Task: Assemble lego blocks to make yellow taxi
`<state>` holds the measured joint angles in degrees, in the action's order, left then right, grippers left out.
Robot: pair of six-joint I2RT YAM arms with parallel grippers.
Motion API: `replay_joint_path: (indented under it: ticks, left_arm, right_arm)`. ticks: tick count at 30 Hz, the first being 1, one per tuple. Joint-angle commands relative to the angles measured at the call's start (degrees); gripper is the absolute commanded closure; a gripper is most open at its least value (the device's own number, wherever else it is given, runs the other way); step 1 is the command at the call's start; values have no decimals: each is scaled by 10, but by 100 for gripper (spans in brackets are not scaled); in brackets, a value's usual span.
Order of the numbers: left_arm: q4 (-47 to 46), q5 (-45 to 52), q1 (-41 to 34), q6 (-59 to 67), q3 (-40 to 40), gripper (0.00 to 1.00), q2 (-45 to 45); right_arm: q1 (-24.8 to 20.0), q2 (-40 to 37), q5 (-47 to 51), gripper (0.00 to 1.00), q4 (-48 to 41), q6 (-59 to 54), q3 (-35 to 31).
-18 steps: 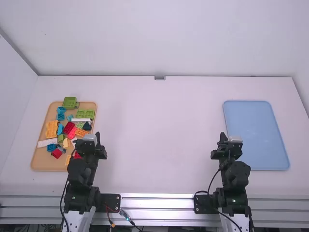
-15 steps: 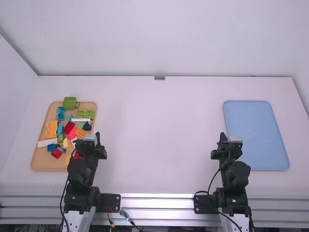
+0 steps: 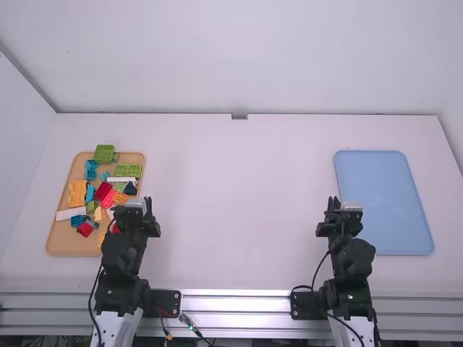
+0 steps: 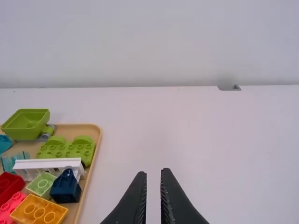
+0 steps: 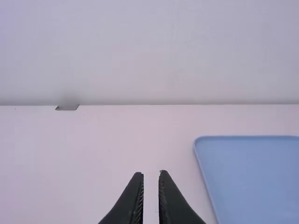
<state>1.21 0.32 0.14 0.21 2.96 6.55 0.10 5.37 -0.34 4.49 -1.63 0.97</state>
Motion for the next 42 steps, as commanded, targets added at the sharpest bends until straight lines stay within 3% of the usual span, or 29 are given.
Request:
replay_joint_path:
  ticks: [1,9,17,28,34,42]
  left_arm:
    - [7,14,-3,15,42,87,26]
    - [-17,34,-6,37,142,75,144]
    - [-59,44,-10,73,256,60,288]
    - [-102,-29,-15,46,408,38,479]
    - [-123,-39,-18,67,485,27,579]
    - [-137,-192,-15,27,579,14,689]
  right_arm:
    - [2,25,2,87,15,-9,33]
    - [5,135,27,75,72,-39,91]
    - [-19,292,11,60,96,-31,198]
    - [-17,491,6,38,-48,-60,398]
    - [-6,590,6,26,-81,-91,477]
    - [0,699,7,14,-90,-144,557]
